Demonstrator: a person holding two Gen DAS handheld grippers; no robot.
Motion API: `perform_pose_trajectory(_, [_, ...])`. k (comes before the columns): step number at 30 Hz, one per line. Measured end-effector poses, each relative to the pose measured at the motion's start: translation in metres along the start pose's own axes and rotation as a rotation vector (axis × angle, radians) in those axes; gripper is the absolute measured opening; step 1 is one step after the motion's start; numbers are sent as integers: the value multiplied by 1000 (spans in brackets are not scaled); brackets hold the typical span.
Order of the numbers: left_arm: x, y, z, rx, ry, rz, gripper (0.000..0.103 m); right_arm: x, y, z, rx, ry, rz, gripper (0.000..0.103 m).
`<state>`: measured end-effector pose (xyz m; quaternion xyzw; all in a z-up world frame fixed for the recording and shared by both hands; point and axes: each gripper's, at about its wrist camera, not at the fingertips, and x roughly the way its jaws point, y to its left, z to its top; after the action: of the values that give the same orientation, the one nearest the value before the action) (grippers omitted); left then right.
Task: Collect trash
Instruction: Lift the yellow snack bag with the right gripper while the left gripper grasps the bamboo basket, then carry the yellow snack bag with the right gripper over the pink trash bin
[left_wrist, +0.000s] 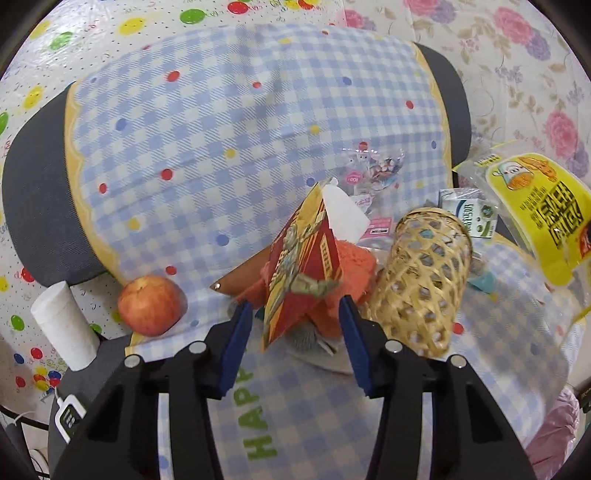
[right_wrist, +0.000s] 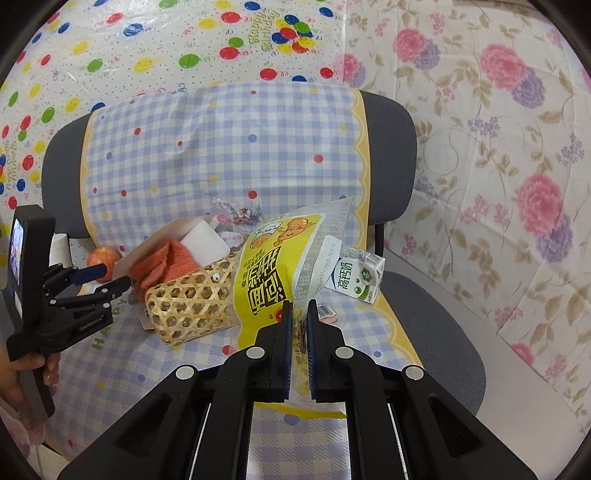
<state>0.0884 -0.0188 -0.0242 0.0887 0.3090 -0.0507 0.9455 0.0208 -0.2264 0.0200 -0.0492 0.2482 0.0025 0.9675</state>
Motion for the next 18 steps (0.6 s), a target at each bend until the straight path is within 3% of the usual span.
perform_pose_trajectory(3, [7, 2, 5, -7, -7, 10, 39, 5, -1, -2, 3, 7, -2, 8])
perform_pose_trajectory(4, [8, 3, 8, -10, -13, 12, 30, 6, -2, -2, 5, 5, -3, 8])
perform_pose_trajectory(5, [7, 5, 9, -16, -20, 10, 13, 6, -2, -2, -1, 2, -15, 8])
perform_pose_trajectory(7, [-2, 12, 12, -37, -61, 11, 0, 6, -3, -2, -1, 0, -16, 8])
perform_pose_trajectory(11, [-37, 24, 17, -79, -163, -11, 0, 1, -3, -3, -1, -13, -17, 8])
perform_pose_trajectory(18, [-110, 16, 12, -79, -276, -130, 0, -29, -7, -4, 15, -66, -29, 8])
